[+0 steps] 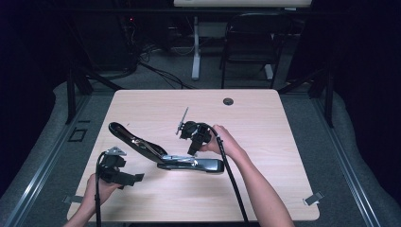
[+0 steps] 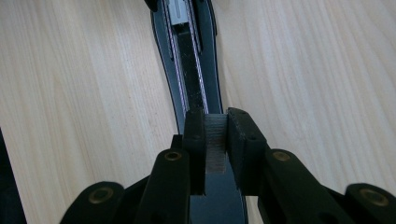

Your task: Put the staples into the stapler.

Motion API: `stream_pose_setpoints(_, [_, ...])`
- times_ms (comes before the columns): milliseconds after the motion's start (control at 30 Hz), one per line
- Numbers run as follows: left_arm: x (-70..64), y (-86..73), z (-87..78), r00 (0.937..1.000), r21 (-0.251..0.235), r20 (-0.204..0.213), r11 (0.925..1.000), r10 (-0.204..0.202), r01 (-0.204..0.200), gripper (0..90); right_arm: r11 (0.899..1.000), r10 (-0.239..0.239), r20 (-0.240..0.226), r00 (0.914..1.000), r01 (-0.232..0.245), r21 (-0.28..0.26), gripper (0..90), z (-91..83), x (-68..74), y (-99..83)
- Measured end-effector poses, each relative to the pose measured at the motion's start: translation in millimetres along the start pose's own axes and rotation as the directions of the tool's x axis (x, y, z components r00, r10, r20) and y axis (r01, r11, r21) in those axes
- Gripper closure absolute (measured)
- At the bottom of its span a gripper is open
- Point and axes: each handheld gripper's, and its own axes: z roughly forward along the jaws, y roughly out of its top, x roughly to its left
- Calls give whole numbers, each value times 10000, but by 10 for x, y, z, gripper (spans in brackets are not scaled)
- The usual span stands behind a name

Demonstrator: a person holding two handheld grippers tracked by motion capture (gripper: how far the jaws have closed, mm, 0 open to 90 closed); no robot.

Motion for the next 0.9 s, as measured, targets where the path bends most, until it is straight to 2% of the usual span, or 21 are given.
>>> stream_pose_setpoints(567, [3, 1, -1, 10000, 19, -58, 10000, 38, -38, 0, 9997, -245, -281, 9993, 244, -36, 782, 126, 37, 104])
stream_pose_setpoints(900, [5, 0, -1, 10000, 11, -50, 10000, 26, -26, 0, 9989, -460, -263, 9986, 464, 119, 782, 181, 44, 135])
